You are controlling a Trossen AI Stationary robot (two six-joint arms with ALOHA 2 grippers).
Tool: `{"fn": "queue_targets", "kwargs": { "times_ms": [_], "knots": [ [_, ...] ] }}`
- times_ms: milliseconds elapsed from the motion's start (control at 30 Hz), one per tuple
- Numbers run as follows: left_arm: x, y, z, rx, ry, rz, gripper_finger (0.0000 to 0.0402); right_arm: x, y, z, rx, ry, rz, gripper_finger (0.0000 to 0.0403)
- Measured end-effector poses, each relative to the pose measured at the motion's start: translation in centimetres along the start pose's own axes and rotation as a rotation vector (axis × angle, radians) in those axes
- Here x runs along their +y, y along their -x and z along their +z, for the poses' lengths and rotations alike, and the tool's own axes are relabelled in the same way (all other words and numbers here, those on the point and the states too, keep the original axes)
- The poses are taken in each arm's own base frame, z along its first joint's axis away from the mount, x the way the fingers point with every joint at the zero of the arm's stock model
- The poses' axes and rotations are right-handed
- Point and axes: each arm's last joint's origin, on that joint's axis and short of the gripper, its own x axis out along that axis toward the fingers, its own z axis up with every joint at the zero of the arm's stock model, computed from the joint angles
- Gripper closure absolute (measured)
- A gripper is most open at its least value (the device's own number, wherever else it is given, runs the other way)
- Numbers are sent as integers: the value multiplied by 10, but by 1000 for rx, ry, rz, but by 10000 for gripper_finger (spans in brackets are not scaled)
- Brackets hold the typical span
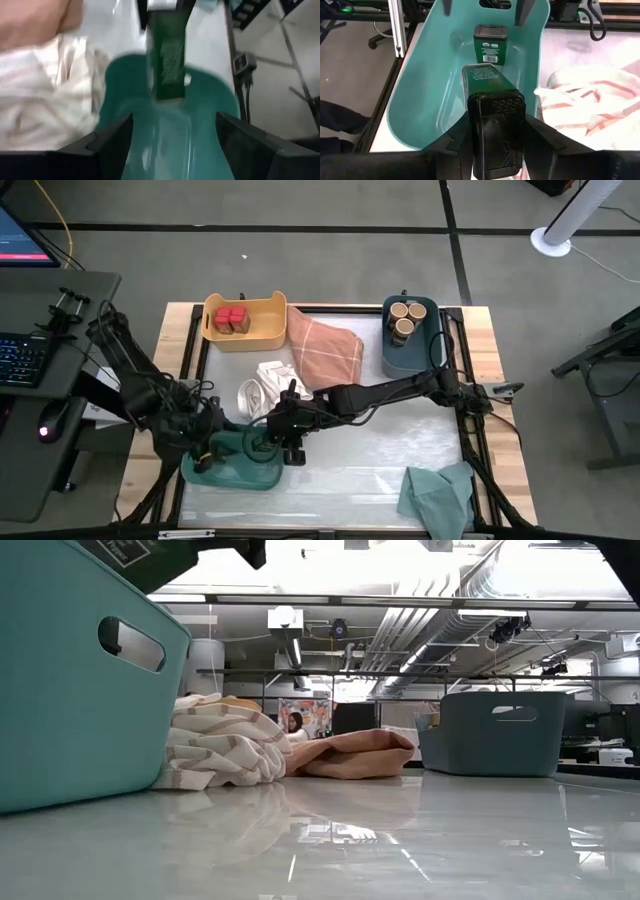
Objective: Sort spices by type
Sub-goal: Put the black seasoning can into the green bin
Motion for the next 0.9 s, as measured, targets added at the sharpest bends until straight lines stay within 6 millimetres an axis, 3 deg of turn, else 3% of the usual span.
{"fn": "queue_targets", "kwargs": {
  "times_ms": [433,733,900],
  "knots": [
    [8,18,-35,314,102,41,132,-10,0,0,15,54,0,282],
    [2,26,-41,291,169,11,132,-25,0,9,-61,97,61,282],
    [0,27,-40,282,184,-22,132,-23,2,12,-101,210,77,282]
  ]
}}
